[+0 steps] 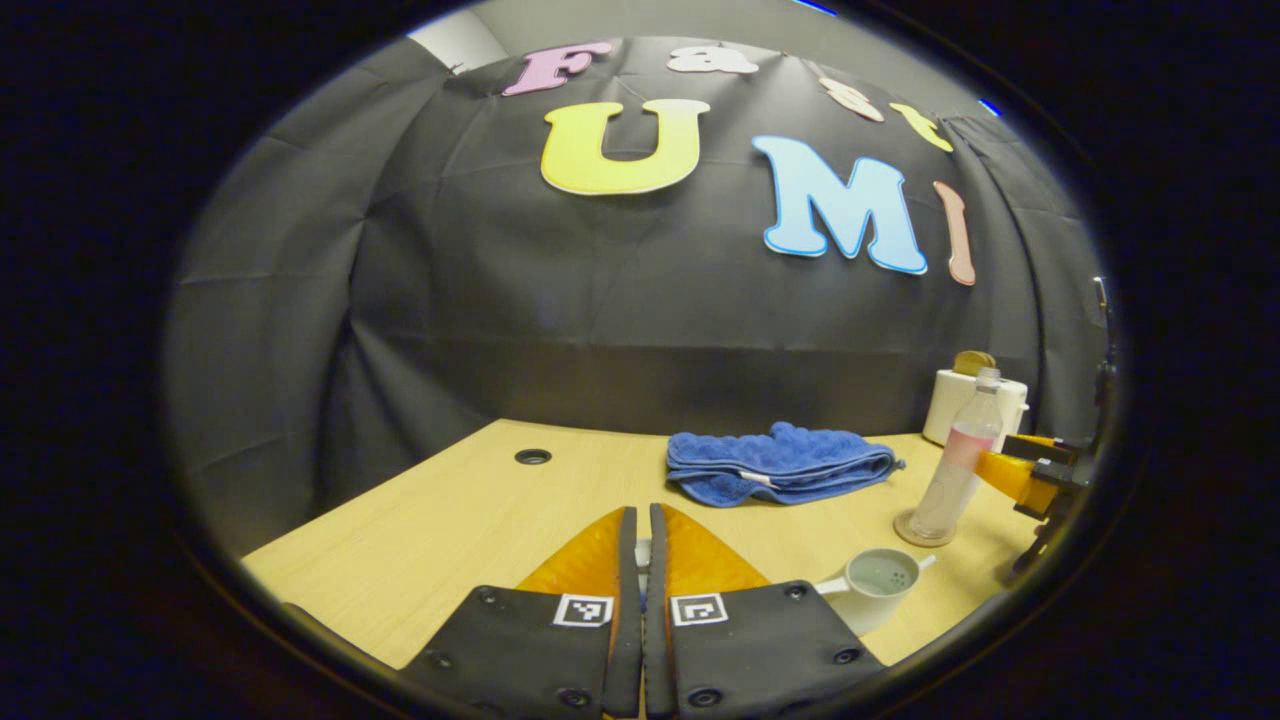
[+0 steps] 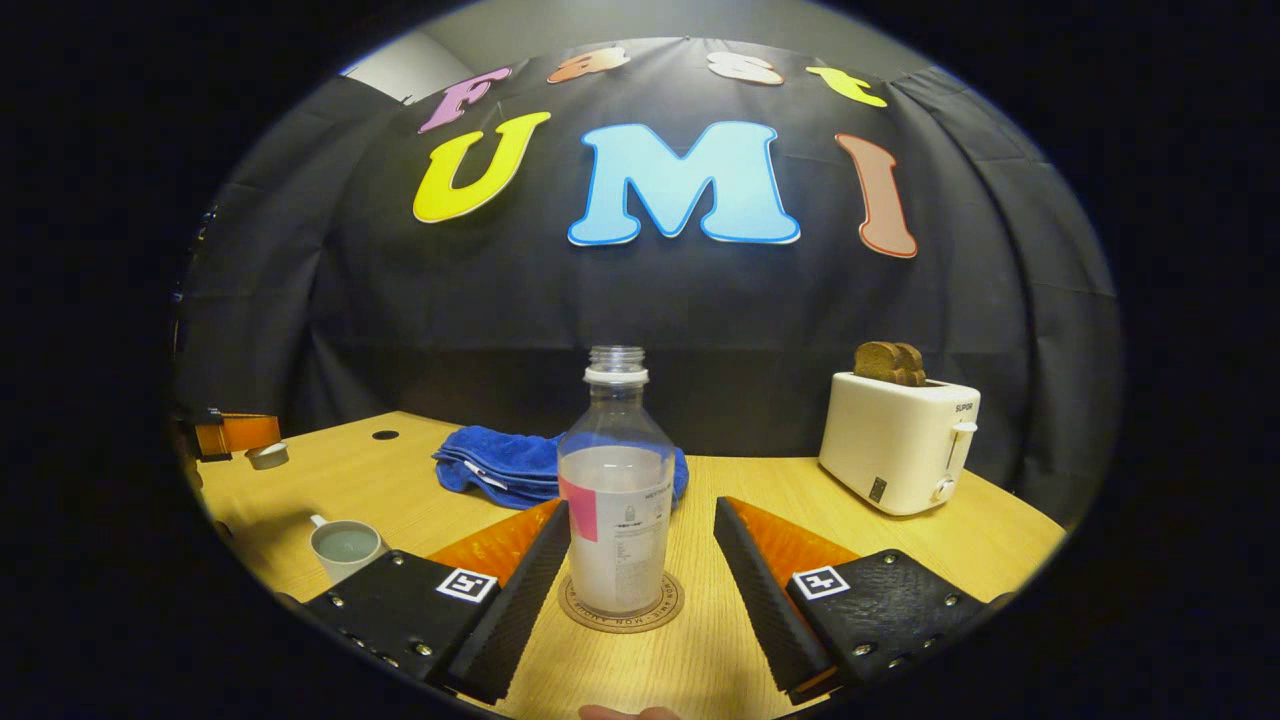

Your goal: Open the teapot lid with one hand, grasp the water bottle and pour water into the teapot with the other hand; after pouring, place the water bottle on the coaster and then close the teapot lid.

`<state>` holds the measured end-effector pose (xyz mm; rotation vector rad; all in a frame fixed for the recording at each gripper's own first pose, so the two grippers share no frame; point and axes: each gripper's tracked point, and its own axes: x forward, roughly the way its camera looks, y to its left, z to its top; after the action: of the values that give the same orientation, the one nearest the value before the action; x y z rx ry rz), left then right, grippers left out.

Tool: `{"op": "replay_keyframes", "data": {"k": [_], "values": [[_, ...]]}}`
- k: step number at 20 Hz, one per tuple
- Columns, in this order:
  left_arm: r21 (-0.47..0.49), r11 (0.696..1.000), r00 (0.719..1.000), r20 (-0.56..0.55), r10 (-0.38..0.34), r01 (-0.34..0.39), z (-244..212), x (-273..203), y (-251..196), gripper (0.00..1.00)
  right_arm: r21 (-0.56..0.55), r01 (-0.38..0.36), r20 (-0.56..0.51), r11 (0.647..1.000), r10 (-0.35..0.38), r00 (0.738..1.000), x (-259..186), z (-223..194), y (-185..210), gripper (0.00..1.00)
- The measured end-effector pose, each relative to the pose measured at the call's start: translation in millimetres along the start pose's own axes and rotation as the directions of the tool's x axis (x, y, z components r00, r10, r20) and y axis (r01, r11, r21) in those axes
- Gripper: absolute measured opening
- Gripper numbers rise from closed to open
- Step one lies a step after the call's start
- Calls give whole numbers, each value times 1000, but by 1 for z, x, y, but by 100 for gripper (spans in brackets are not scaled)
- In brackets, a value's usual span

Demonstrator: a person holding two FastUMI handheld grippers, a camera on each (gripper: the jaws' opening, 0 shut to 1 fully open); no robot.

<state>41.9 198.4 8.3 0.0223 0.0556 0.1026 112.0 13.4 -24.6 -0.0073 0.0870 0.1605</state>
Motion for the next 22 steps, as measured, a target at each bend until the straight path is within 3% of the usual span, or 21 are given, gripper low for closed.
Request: {"op": "replay_keyframes", "data": {"k": [12, 22], "values": [[-17, 986, 986, 14, -166, 166, 7, -9, -108, 7, 0, 55, 58, 998, -55, 997, -33, 12, -34, 92], [12, 979, 979, -32, -204, 204, -14, -4, -157, 8, -11, 69, 73, 998, -68, 995, -46, 17, -47, 92]]}}
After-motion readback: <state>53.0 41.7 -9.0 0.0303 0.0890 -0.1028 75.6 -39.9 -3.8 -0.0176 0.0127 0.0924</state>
